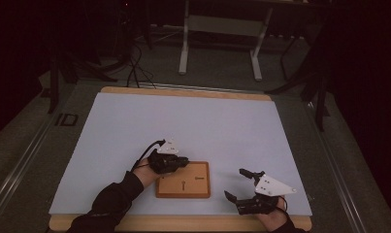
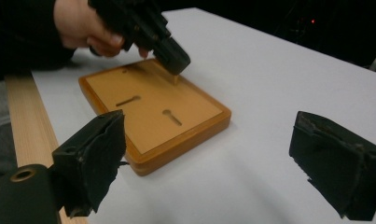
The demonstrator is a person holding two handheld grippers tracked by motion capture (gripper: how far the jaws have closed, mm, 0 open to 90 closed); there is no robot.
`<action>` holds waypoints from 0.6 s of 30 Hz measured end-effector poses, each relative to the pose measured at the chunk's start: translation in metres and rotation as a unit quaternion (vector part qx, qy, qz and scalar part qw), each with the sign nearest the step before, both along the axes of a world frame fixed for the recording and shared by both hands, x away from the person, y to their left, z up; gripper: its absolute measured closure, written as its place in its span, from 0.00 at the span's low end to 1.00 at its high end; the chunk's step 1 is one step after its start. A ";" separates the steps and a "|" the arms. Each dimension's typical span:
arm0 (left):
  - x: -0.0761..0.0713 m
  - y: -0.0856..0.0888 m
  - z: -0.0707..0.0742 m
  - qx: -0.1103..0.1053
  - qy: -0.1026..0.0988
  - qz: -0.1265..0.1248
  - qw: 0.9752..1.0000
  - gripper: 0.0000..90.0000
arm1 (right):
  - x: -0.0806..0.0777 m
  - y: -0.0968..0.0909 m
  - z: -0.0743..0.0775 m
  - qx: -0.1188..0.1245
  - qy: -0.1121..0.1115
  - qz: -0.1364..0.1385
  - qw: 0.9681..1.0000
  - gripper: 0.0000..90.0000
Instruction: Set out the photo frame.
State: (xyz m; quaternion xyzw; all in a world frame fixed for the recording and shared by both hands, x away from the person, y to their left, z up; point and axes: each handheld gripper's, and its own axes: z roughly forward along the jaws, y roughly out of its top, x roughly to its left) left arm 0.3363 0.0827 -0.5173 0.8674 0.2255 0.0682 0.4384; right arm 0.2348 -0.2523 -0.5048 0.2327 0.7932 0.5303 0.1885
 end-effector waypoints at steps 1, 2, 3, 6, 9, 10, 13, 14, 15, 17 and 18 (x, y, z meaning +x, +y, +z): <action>0.001 0.000 0.001 0.001 0.003 -0.002 1.000 0.93 | -0.001 0.003 0.000 -0.007 0.001 0.007 1.000 0.12; 0.003 0.000 0.001 0.000 0.009 -0.004 1.000 0.93 | -0.002 0.006 -0.001 -0.021 -0.002 0.012 1.000 0.12; 0.004 0.000 0.001 0.000 0.015 -0.005 1.000 0.93 | -0.005 0.010 -0.001 -0.034 -0.006 0.014 0.999 0.13; 0.006 0.000 0.002 0.000 0.025 -0.009 1.000 0.93 | -0.012 0.020 -0.001 -0.073 -0.022 0.036 0.996 0.15; 0.010 0.002 0.002 -0.005 0.034 -0.015 0.999 0.93 | -0.016 0.030 -0.001 -0.102 -0.028 0.051 0.993 0.15; 0.012 0.002 0.001 -0.009 0.038 -0.019 0.999 0.93 | -0.017 0.032 -0.001 -0.108 -0.030 0.054 0.992 0.18; 0.017 0.004 0.001 -0.017 0.054 -0.023 0.998 0.93 | -0.022 0.041 -0.003 -0.143 -0.041 0.064 0.987 0.23; 0.020 0.005 0.000 -0.023 0.063 -0.025 0.997 0.93 | -0.023 0.043 -0.004 -0.153 -0.046 0.067 0.985 0.25; 0.023 0.006 0.000 -0.025 0.068 -0.027 0.997 0.93 | -0.026 0.047 -0.006 -0.181 -0.066 0.067 0.979 0.26; 0.027 0.007 0.000 -0.029 0.079 -0.032 0.996 0.93 | -0.029 0.053 -0.009 -0.219 -0.090 0.069 0.969 0.27; 0.029 0.007 0.000 -0.031 0.082 -0.033 0.996 0.93 | -0.030 0.056 -0.011 -0.234 -0.103 0.070 0.964 0.29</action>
